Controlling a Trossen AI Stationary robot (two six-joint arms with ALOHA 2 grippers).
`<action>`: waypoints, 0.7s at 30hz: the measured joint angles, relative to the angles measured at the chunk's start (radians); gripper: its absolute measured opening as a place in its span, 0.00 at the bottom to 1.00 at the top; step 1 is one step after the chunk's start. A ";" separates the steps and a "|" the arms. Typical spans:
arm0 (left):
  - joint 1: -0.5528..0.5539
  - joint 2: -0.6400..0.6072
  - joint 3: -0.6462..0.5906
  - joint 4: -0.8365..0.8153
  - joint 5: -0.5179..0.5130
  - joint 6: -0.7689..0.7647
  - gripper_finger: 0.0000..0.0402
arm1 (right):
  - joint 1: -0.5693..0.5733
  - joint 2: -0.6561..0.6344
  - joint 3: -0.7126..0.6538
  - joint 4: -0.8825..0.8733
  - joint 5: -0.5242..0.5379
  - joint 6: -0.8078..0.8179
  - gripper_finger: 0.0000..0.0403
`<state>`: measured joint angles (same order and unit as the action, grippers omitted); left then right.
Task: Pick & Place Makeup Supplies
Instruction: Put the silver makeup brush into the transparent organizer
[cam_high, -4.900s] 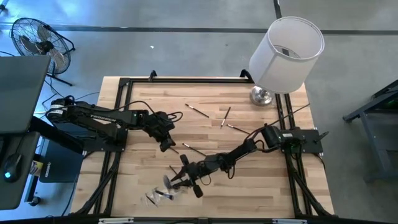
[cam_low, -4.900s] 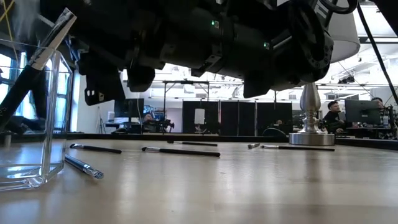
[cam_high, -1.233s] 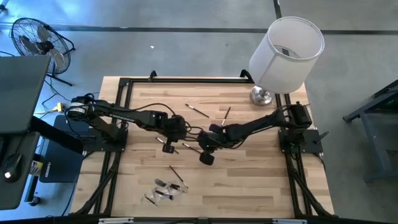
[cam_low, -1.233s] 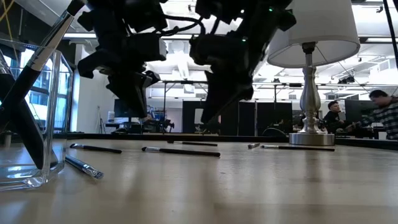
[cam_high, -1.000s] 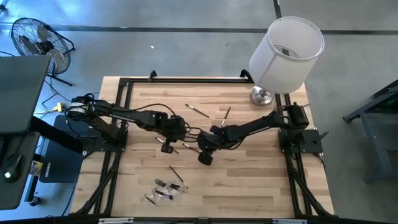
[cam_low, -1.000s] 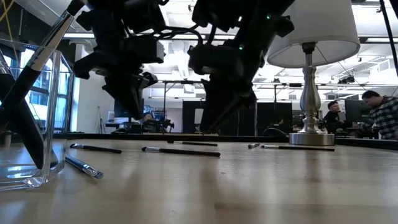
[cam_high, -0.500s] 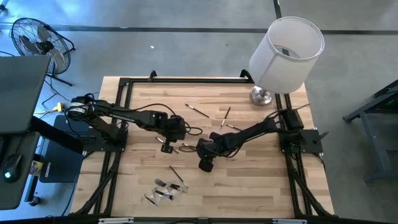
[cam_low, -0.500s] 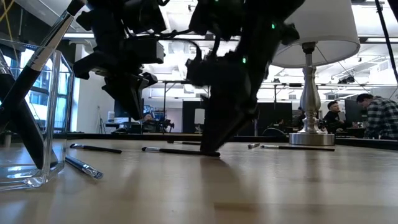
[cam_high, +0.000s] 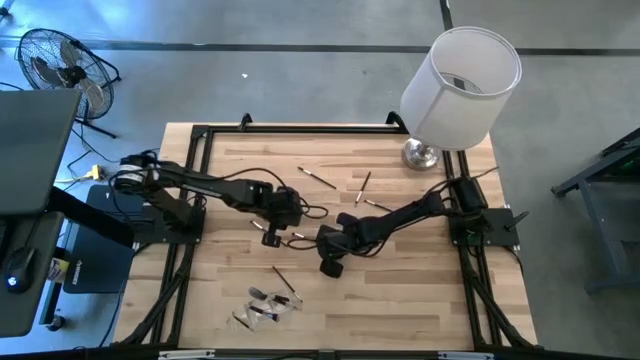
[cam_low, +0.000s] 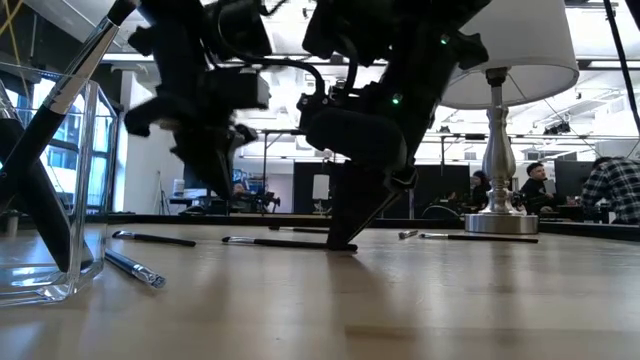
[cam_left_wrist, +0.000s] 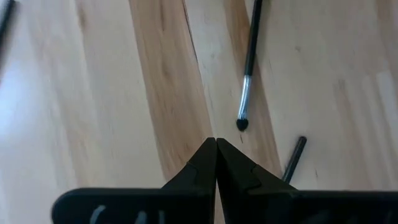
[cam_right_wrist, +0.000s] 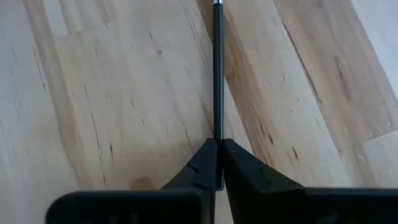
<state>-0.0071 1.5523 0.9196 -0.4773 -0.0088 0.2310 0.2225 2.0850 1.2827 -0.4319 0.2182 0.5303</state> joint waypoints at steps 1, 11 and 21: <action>0.000 0.009 -0.002 0.008 0.000 0.000 0.00 | -0.004 0.000 0.000 0.000 -0.001 -0.009 0.03; 0.000 0.129 0.006 0.051 0.052 -0.012 0.00 | -0.040 -0.001 -0.003 0.006 -0.042 -0.038 0.01; 0.000 0.131 0.007 0.096 0.120 -0.029 0.00 | -0.040 -0.001 -0.004 0.010 -0.038 -0.040 0.01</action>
<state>-0.0067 1.6829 0.9264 -0.3813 0.1109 0.2020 0.1830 2.0838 1.2789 -0.4217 0.1805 0.4900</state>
